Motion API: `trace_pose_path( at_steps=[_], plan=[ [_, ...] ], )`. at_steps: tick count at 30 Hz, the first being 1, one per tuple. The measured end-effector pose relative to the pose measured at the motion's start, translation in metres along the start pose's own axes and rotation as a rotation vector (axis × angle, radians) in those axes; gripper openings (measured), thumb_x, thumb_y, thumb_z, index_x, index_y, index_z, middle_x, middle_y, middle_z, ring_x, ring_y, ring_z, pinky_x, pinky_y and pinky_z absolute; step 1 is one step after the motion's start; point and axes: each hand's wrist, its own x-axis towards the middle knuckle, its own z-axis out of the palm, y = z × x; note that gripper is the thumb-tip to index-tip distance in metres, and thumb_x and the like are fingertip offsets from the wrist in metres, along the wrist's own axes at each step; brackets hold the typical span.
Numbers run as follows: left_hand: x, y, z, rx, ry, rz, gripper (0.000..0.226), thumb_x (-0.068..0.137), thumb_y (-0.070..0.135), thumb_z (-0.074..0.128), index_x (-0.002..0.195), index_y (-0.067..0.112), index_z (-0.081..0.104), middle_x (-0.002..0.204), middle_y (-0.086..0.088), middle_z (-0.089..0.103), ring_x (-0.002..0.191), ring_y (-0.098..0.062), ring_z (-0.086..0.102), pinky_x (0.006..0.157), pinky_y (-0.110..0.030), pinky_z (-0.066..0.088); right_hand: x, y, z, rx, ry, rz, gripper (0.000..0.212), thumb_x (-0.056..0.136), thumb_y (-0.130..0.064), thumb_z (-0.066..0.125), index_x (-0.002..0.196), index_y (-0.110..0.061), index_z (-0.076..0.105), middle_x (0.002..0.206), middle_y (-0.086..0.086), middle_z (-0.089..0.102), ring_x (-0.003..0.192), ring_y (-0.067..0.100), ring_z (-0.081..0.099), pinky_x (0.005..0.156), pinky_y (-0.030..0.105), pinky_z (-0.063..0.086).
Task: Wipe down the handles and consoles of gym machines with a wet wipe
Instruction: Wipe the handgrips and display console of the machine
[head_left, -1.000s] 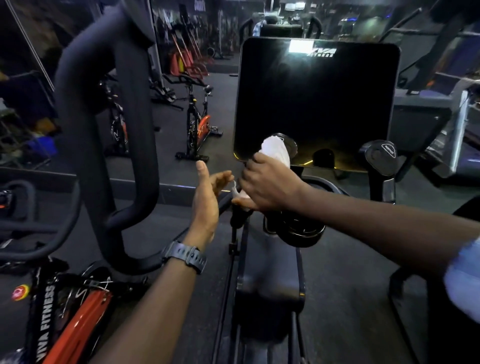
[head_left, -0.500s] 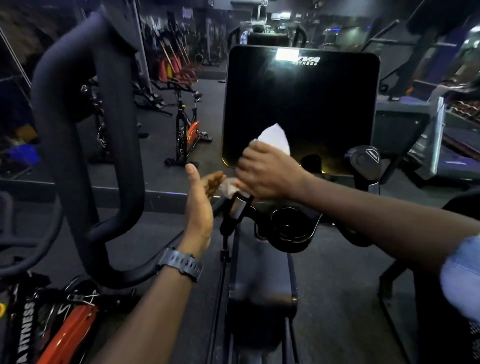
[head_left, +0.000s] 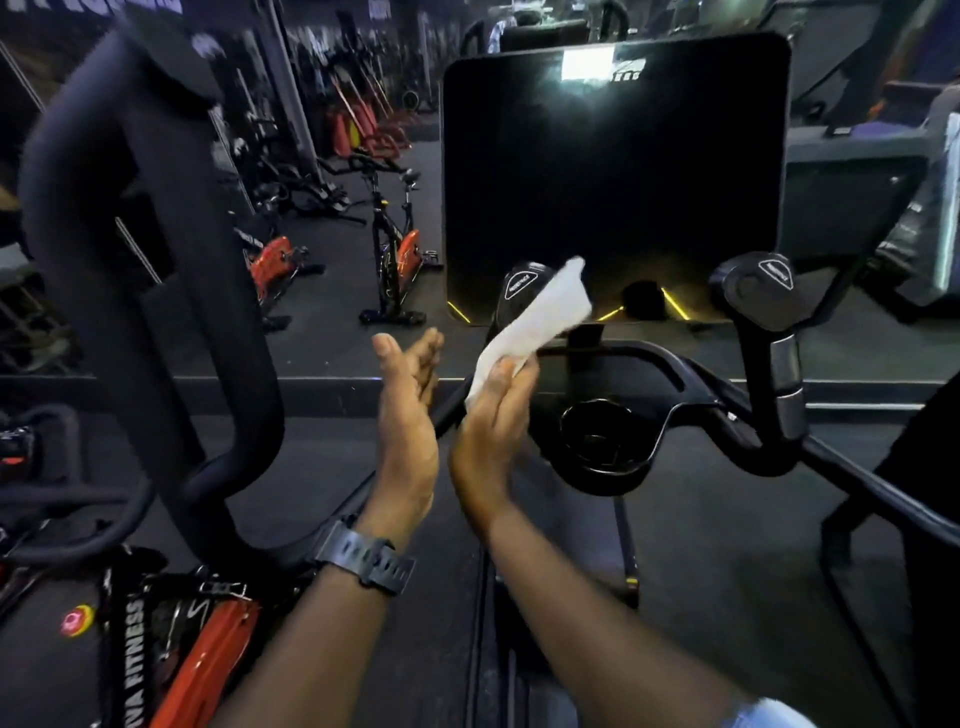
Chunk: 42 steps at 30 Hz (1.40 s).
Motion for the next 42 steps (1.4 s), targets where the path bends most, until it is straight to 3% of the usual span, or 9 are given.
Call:
trace_pose_path(
  at_steps=[7, 12, 17, 20, 23, 27, 32, 37, 42],
  plan=[
    [-0.007, -0.003, 0.006, 0.059, -0.169, -0.058, 0.096, 0.087, 0.078, 0.011, 0.133, 0.009, 0.061, 0.122, -0.001, 0.073, 0.117, -0.009, 0.066, 0.096, -0.018, 0.049, -0.022, 0.088, -0.032, -0.262, -0.409, 0.096, 0.071, 0.09, -0.077, 0.022, 0.108, -0.02, 0.06, 0.114, 0.006, 0.065, 0.107, 0.022, 0.061, 0.093, 0.041, 0.047],
    [-0.006, -0.006, 0.001, 0.154, -0.158, -0.041, 0.1, 0.085, 0.085, 0.006, 0.13, 0.019, 0.067, 0.132, 0.001, 0.068, 0.125, 0.001, 0.058, 0.116, -0.041, 0.037, 0.03, 0.047, -0.039, 0.333, -0.627, 0.424, 0.092, 0.088, -0.077, 0.02, 0.097, 0.003, 0.064, 0.087, 0.012, 0.071, 0.082, 0.027, 0.064, 0.075, 0.035, 0.053],
    [-0.009, 0.001, 0.006, 0.321, -0.091, 0.089, 0.103, 0.087, 0.083, 0.004, 0.136, 0.012, 0.061, 0.13, 0.038, 0.056, 0.118, 0.037, 0.029, 0.088, 0.01, 0.02, 0.064, 0.013, -0.024, 0.571, -0.672, 0.527, 0.074, 0.099, -0.064, 0.019, 0.1, -0.005, 0.062, 0.063, 0.016, 0.061, 0.055, 0.027, 0.057, 0.056, 0.033, 0.048],
    [-0.008, 0.0, 0.007, 0.344, -0.076, 0.147, 0.112, 0.069, 0.099, 0.01, 0.124, 0.022, 0.07, 0.158, 0.026, 0.031, 0.145, 0.017, 0.007, 0.106, -0.01, 0.004, 0.044, 0.043, -0.04, 0.111, -0.654, 0.407, 0.035, 0.106, -0.038, 0.03, 0.105, -0.01, 0.053, 0.071, 0.002, 0.072, 0.064, 0.006, 0.067, 0.055, 0.017, 0.051],
    [-0.007, -0.003, 0.008, 0.342, -0.05, 0.151, 0.112, 0.066, 0.101, 0.011, 0.119, 0.024, 0.072, 0.16, 0.024, 0.03, 0.149, 0.01, 0.004, 0.107, -0.019, -0.001, 0.036, 0.066, -0.057, -0.458, -0.778, 0.315, 0.046, 0.108, -0.024, 0.026, 0.137, 0.007, 0.045, 0.136, 0.019, 0.056, 0.128, 0.025, 0.052, 0.096, 0.023, 0.037],
    [-0.007, -0.004, 0.008, 0.33, -0.097, 0.136, 0.11, 0.068, 0.1, 0.009, 0.119, 0.026, 0.072, 0.152, 0.02, 0.045, 0.148, 0.009, 0.016, 0.101, -0.01, 0.006, 0.062, 0.074, -0.051, -0.705, -0.909, 0.097, 0.051, 0.088, -0.04, 0.037, 0.095, 0.0, 0.066, 0.086, 0.019, 0.067, 0.088, 0.034, 0.065, 0.069, 0.026, 0.049],
    [-0.007, -0.01, 0.003, 0.283, -0.179, 0.131, 0.107, 0.076, 0.094, 0.009, 0.127, 0.022, 0.069, 0.142, 0.011, 0.059, 0.145, 0.001, 0.034, 0.122, -0.033, 0.014, 0.096, 0.091, -0.04, -0.703, -0.796, -0.031, 0.03, 0.092, -0.013, 0.058, 0.12, -0.004, 0.063, 0.12, 0.014, 0.061, 0.114, 0.027, 0.056, 0.097, 0.032, 0.044],
    [-0.015, -0.008, 0.004, 0.177, -0.24, 0.052, 0.099, 0.072, 0.093, 0.021, 0.131, 0.024, 0.061, 0.136, 0.009, 0.064, 0.134, -0.003, 0.051, 0.106, -0.013, 0.039, 0.083, 0.08, -0.041, -0.835, -1.036, -0.428, 0.037, 0.088, -0.001, 0.062, 0.125, 0.0, 0.06, 0.126, 0.019, 0.062, 0.115, 0.032, 0.06, 0.093, 0.036, 0.047],
    [-0.014, -0.011, 0.005, 0.144, -0.191, 0.032, 0.096, 0.083, 0.088, 0.011, 0.13, 0.022, 0.062, 0.136, 0.006, 0.065, 0.131, -0.004, 0.055, 0.109, -0.02, 0.041, 0.049, 0.065, -0.065, -0.214, -1.155, 0.211, 0.031, 0.091, -0.005, 0.045, 0.118, -0.015, 0.057, 0.106, -0.002, 0.065, 0.096, -0.006, 0.058, 0.086, 0.02, 0.044]
  ],
)
